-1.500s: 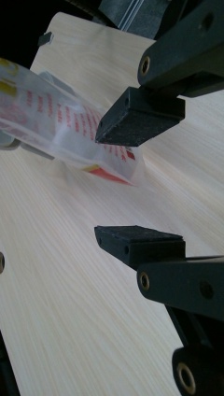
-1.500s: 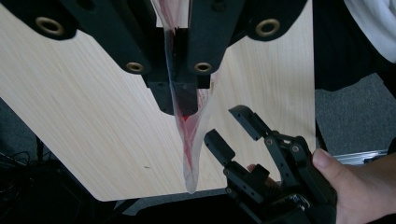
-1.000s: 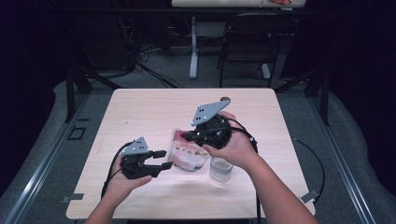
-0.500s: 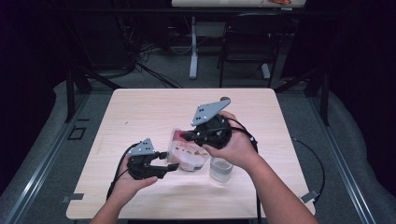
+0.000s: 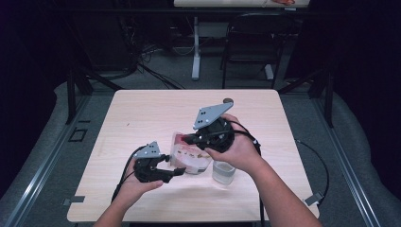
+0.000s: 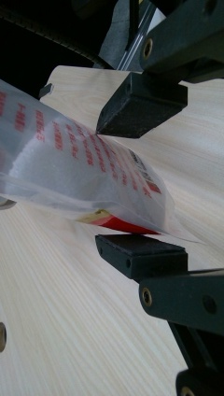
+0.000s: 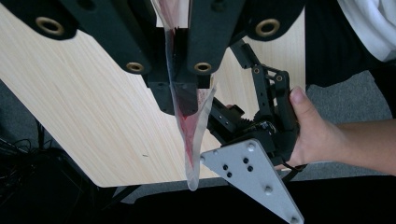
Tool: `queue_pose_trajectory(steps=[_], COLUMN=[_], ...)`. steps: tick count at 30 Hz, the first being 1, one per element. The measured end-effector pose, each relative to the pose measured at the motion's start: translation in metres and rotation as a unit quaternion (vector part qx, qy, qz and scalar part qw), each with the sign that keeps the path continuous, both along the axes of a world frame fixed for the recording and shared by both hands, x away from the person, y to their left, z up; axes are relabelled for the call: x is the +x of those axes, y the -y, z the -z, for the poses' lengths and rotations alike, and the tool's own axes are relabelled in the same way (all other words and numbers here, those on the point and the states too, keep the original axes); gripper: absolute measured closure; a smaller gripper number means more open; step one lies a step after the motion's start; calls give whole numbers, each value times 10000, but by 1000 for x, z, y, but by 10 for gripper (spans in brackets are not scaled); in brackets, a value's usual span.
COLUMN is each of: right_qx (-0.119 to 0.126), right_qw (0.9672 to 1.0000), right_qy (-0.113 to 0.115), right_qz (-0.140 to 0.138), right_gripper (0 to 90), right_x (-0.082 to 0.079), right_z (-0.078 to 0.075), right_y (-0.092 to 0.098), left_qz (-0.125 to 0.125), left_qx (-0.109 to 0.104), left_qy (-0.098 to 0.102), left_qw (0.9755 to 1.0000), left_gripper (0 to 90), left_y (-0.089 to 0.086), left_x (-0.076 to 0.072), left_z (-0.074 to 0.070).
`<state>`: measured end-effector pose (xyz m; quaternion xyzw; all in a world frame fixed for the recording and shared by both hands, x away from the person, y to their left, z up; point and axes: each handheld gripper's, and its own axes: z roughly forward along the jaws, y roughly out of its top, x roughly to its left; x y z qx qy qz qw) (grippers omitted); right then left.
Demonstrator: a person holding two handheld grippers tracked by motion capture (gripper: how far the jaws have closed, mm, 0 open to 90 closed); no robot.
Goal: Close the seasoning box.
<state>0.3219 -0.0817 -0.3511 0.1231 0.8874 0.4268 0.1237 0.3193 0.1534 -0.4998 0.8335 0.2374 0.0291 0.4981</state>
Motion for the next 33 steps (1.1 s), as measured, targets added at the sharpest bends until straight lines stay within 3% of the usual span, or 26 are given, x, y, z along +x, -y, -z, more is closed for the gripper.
queue_pose_trajectory(steps=[15, 18, 33], right_qx=[61, 82, 136], right_qw=[10000, 9999, 9999], right_qy=[42, 56, 26], right_qz=[-47, -37, -29], right_gripper=[900, 900, 900], right_x=[-2, -1, 0], right_z=[-1, -2, -2], right_y=[-3, -2, 0], left_qz=[65, 35, 153], left_qx=[90, 137, 156], left_qy=[-17, 82, 56], left_qw=[9999, 9999, 9997], left_gripper=[389, 419, 608], left_y=[7, 7, 4], left_x=[0, -2, -5], left_z=[8, 7, 6])
